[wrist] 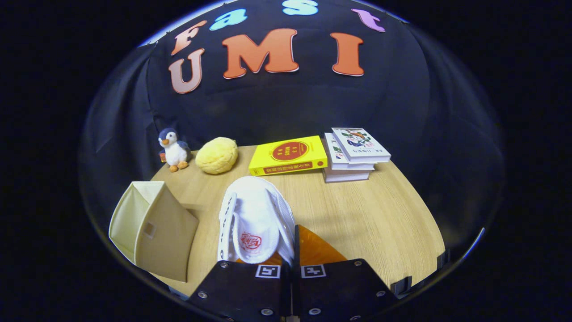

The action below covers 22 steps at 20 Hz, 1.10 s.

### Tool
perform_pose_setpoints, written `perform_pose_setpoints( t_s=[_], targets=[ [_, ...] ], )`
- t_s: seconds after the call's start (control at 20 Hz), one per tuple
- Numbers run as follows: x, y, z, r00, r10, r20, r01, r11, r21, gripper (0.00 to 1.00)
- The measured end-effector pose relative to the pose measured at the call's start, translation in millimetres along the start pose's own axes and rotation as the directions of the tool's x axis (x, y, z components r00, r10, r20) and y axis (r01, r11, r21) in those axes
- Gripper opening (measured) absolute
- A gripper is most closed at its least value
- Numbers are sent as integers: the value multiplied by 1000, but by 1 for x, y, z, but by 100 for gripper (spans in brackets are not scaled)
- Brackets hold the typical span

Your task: Open the storage box then place both shoes into the box .Put the left shoe in first, then the right shoe, with the right side of both shoes facing outward in a uniform manner.

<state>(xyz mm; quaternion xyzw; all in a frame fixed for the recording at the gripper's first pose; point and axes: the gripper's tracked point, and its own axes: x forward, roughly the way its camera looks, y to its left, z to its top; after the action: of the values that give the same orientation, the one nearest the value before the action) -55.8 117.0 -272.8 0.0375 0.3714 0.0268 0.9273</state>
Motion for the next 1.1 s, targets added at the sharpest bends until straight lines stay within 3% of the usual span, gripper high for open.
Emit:
perform_pose_setpoints(
  t_s=[0.45,0.65,0.85,1.1],
  targets=[
    [-24,176,34,979,202,-4,-202,975,-92,3],
    [-18,238,28,972,233,-38,-235,966,-108,3],
    [-3,274,8,973,208,-105,-220,967,-127,3],
    [24,278,-21,974,82,-211,-118,980,-161,5]
  ],
)
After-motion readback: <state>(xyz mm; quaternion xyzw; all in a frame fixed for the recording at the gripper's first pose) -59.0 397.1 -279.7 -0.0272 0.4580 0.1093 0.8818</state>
